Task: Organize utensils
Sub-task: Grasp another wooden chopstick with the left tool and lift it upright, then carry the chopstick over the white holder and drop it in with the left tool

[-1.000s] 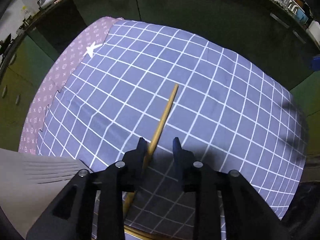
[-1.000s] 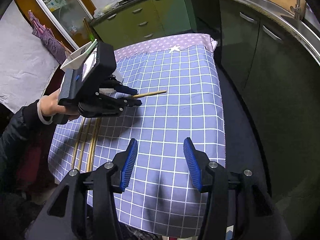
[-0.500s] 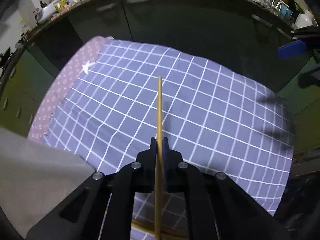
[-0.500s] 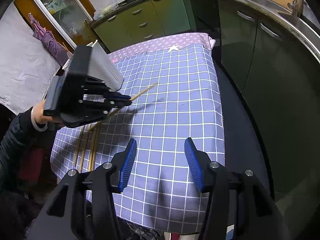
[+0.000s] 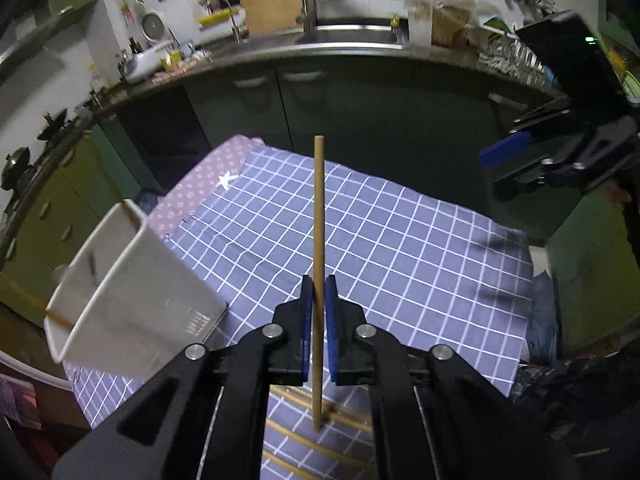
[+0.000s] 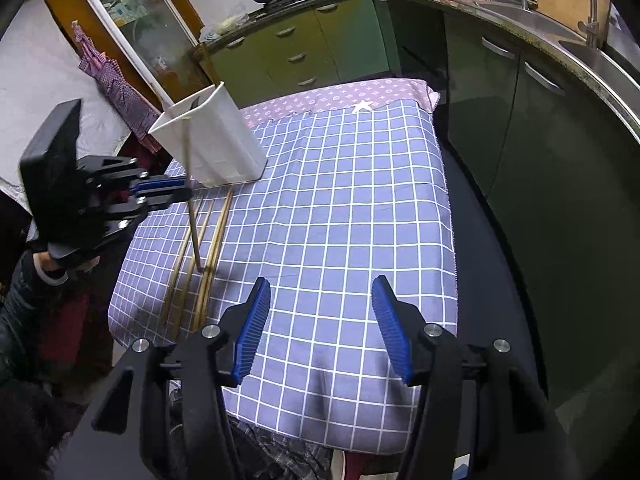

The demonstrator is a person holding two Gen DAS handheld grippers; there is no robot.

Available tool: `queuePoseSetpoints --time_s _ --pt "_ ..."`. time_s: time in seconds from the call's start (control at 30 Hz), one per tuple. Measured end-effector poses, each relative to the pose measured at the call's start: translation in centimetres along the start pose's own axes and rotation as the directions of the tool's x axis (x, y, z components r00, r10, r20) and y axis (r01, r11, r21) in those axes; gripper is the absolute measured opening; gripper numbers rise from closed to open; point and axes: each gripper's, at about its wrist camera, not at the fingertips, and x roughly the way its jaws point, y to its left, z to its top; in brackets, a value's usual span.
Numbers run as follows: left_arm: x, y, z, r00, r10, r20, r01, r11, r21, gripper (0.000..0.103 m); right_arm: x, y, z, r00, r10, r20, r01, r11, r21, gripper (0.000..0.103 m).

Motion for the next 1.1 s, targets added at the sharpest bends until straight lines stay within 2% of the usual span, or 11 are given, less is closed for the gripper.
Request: queuePoseSetpoints --time_s 0.33,0.63,0.93,1.1 --pt "-4.8 0.0 -2.6 0.992 0.034 0.120 -0.024 0.996 -0.084 0.006 -0.1 1.9 -0.2 1.000 0.003 -0.009 -0.003 0.999 -0.045 0.053" --pt "-6.8 0.6 -3.9 0.985 0.061 0.163 -0.039 0.990 -0.137 0.006 0.3 2.4 -0.1 1.000 0.004 -0.018 -0.005 0.998 -0.057 0.053" --pt "-10.9 3.0 -2.3 0.973 0.113 0.202 -0.068 0.974 -0.216 0.006 1.4 2.5 -0.1 0.999 0.015 -0.042 -0.018 0.998 -0.063 0.054" --pt "-14.7 5.7 -0.2 0.949 0.198 0.247 -0.128 0.953 -0.273 0.006 2.1 2.7 -0.4 0.998 0.028 -0.055 -0.032 0.997 -0.066 0.054"
